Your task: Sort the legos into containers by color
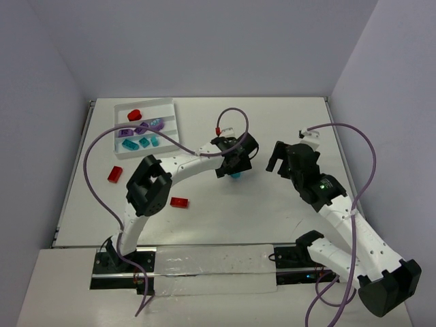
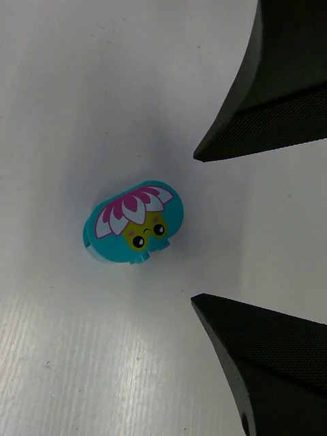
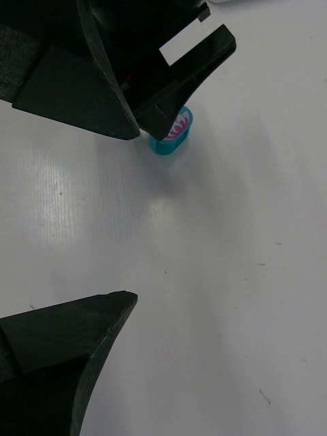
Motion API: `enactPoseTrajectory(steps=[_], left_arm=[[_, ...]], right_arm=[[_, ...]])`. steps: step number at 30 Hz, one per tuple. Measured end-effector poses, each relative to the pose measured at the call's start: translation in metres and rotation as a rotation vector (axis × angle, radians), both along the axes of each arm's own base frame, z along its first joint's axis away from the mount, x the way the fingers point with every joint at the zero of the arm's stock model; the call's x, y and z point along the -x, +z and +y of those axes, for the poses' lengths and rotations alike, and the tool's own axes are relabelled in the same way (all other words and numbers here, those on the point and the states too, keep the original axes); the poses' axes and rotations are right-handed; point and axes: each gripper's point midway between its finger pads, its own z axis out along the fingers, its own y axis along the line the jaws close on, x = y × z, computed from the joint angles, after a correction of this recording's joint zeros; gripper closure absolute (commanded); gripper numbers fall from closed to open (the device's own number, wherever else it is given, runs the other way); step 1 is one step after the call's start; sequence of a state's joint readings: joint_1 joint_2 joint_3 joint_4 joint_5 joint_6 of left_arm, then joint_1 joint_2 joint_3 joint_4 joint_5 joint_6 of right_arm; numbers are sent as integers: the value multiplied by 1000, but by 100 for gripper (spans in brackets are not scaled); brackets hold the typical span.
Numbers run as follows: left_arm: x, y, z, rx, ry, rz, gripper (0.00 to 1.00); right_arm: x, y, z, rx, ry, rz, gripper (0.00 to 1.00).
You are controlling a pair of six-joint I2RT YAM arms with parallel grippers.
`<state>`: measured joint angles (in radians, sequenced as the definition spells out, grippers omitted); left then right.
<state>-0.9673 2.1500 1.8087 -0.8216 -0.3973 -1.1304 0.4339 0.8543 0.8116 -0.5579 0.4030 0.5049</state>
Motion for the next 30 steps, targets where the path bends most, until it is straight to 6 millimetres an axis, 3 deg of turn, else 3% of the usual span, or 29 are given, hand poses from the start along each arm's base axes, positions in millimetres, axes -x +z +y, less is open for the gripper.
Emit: enactPoseTrajectory(steps=[10, 16, 20, 21, 22, 25, 30], left_arm=[[-22, -31, -14, -20, 100, -6, 16], [-26, -43, -10, -55, 135, -18, 26], [-31, -47, -13, -60, 142, -23, 47], [-31, -47, -13, -61, 142, -23, 60], [-31, -48, -13, -63, 142, -23, 81], [-30, -48, -12, -68, 141, -22, 100], [-29, -47, 1, -114, 139, -22, 100]], right_arm=[[3, 6, 1, -16, 10, -18, 0], [6, 11, 4, -43, 28, -32, 0], [6, 11, 6, -50, 36, -30, 0], [7, 10, 7, -51, 37, -29, 0], [7, 11, 7, -52, 38, -29, 0], [7, 10, 7, -54, 38, -29, 0], [6, 11, 7, -55, 38, -29, 0]])
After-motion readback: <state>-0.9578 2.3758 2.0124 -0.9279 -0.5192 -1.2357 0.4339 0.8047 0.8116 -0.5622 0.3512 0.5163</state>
